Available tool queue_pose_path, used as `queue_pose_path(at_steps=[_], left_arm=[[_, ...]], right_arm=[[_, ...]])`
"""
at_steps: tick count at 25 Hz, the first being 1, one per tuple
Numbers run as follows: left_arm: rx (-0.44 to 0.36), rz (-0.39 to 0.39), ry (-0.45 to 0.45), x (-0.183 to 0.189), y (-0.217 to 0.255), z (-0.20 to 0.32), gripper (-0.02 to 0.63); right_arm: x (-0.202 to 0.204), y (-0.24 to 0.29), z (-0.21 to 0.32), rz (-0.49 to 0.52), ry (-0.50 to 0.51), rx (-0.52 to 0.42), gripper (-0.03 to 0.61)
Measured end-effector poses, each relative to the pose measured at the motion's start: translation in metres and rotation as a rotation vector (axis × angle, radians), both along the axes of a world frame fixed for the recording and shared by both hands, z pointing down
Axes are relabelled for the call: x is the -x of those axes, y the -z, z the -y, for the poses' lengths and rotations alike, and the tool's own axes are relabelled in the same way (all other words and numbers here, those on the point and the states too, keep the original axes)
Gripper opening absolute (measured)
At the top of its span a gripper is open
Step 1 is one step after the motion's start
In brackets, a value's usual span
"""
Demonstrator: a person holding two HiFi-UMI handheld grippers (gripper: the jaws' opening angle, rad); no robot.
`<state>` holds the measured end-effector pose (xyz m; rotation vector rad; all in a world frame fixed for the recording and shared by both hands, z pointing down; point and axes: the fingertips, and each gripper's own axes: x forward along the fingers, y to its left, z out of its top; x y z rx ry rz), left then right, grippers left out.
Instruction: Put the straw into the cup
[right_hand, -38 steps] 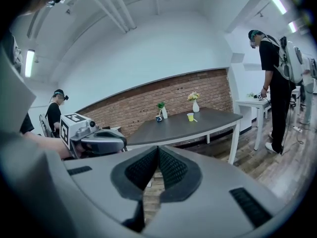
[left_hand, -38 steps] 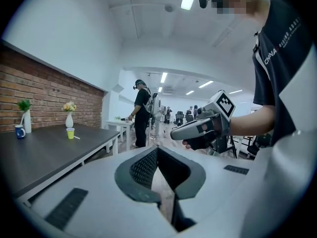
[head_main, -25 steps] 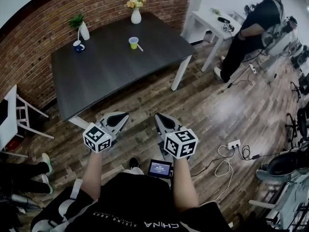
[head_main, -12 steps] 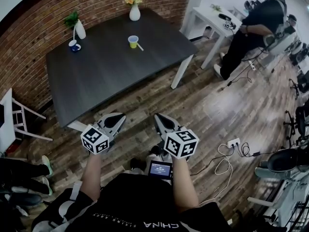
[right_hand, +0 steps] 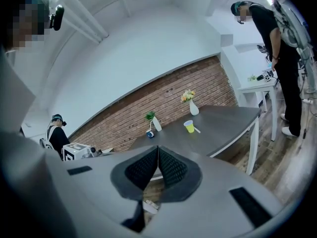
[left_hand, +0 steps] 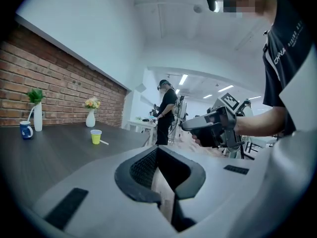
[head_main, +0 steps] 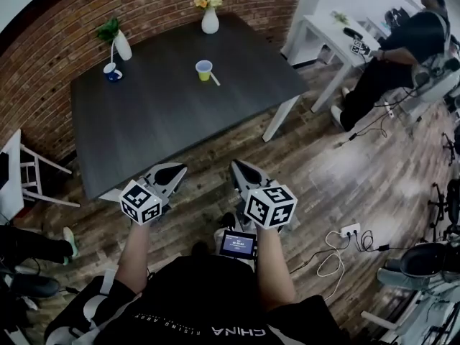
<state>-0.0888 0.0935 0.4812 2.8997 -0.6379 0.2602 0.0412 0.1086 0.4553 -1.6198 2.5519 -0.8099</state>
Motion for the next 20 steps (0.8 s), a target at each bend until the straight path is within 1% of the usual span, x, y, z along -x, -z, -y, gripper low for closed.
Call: queue_pose_path(at_steps=[5, 11, 15, 20], left_arm=[[-0.008, 0.016, 0.005, -0.031, 0.007, 0.046, 0.003], [-0.001, 0.038, 0.027, -0.059, 0.005, 0.088, 0.003], [0.000, 0.044, 0.049, -0.071, 0.006, 0.107, 0.003], [0.024, 0.039, 0.091, -0.073, 0.002, 0.121, 0.003]], right_arm=[[-0.029, 0.005, 0.054, 0.008, 0.018, -0.004, 0.008], [-0.047, 0.001, 0.099, -0.015, 0.080, 0.004, 0.008], [-0.060, 0.000, 0.122, -0.023, 0.105, 0.004, 0.008], [-0.070, -0.010, 0.140, -0.005, 0.125, 0.026, 0.008]])
